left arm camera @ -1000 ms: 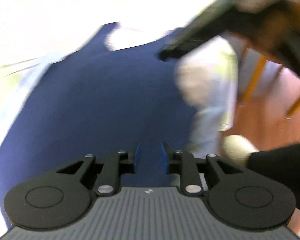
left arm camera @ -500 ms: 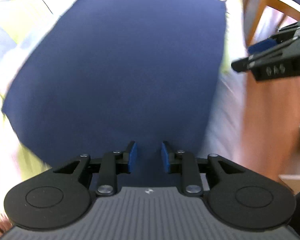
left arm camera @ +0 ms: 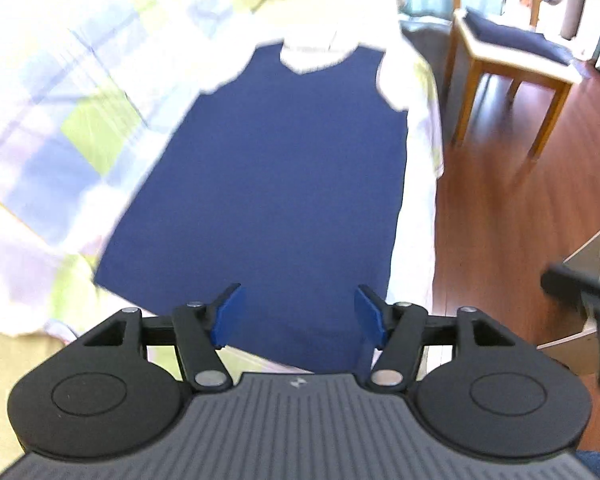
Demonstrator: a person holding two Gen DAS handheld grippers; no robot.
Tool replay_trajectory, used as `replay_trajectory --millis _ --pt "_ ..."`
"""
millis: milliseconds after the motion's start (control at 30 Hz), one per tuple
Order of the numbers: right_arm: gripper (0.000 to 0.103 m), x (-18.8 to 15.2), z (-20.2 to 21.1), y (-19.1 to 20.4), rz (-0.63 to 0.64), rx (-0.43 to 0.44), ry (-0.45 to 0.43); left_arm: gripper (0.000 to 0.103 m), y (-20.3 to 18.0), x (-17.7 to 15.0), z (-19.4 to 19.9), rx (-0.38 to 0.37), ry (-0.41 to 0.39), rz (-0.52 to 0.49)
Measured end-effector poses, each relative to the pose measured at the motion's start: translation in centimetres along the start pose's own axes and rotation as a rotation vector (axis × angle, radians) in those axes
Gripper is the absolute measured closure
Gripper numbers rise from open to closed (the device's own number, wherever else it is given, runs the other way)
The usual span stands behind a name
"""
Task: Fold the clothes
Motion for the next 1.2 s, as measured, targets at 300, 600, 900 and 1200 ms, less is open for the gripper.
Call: replay_trajectory --millis 300,600,900,1200 --pt "0.002 -1.3 7.3 7.6 -0.280 -0.131 -0.118 0.033 7.2 -1.9 6.5 -0.025 -0.034 -0.033" --pt "0.002 -2.4 11.1 16.8 -0.298 -0.196 -0.188 0.032 14.0 -4.2 11.4 -0.038 -0.101 -0.062" --pt "0.001 -2.7 12.5 19.8 -0.360 -0.197 -0.151 0.032 15.2 -4.9 12.0 -0.082 -0.121 -0.142" --pt "0.001 -4.8 13.1 20.6 -0.404 -0.238 -0.111 0.029 13.0 -7.0 10.0 -0.112 -0.080 -0.258"
Point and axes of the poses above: each gripper's, at about its wrist camera, not at the fingertips, and z roughly against the way its jaws point, y to its left, x to its top, the point moved 4 cm from there along -z, roughly the way its jaws point, and after that the axes turned 11 degrees about y, right-handed, at the moved point
